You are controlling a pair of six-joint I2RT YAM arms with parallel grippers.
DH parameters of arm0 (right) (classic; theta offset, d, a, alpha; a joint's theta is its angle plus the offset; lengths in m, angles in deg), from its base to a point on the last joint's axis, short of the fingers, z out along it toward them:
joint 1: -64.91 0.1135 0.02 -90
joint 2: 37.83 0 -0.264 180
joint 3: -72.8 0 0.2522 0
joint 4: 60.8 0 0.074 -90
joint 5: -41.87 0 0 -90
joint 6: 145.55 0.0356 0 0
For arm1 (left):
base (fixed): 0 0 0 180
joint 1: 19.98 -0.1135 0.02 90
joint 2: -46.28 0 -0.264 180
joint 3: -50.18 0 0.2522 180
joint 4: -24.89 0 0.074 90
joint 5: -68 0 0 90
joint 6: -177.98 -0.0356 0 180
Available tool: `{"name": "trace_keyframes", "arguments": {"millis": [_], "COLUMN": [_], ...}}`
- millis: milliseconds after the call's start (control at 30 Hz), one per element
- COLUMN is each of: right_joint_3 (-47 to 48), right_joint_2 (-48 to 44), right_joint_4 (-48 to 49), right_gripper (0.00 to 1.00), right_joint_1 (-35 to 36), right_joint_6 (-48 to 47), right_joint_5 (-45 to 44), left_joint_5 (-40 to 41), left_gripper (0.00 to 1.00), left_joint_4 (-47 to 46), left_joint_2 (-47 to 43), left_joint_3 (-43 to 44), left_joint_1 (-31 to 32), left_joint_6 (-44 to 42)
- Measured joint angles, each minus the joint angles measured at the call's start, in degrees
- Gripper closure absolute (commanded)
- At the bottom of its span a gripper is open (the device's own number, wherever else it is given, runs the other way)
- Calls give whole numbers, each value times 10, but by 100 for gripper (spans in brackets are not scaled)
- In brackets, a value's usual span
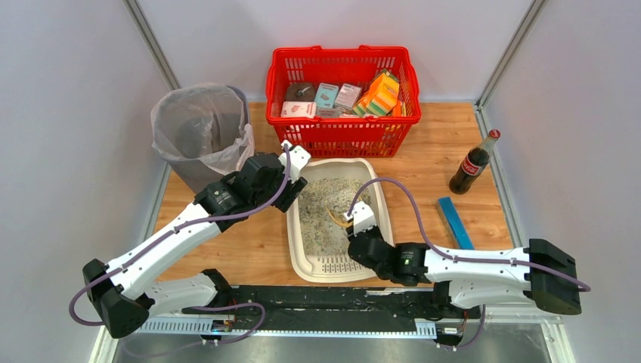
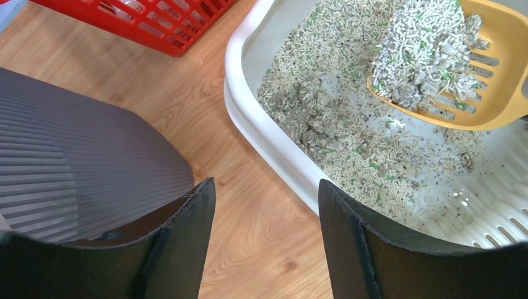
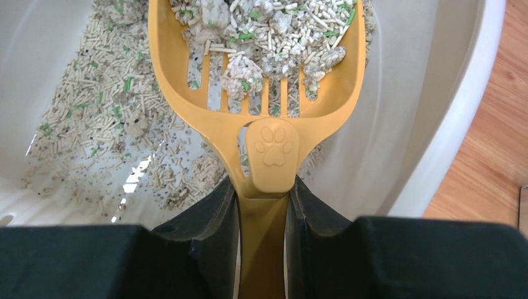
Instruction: Clean the litter box
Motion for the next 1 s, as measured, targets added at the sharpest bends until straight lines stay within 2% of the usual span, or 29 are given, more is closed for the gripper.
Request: {"name": "trace_keyframes", "arguments": {"millis": [200, 433, 567, 1000], "right_joint_3": [0, -10, -18, -9], "right_joint_2": [10, -26, -59, -62], "right_joint_4": [-12, -17, -15, -64], "right_gripper": [100, 100, 100, 100], "right_joint_1": [38, 55, 59, 58], "right_joint_6": [2, 11, 2, 13], "right_joint_5": [-33, -52, -39, -31], "left_joint_5": [2, 15, 26, 30], "left_gripper": [31, 31, 31, 30], "left_joint_4": [-1, -1, -1, -2], "left_joint_2": [0, -1, -3, -18], "left_joint_3": [-3, -5, -6, -6], "left_joint_1": [0, 0, 0, 0], "left_joint_6": [-2, -8, -12, -16]}}
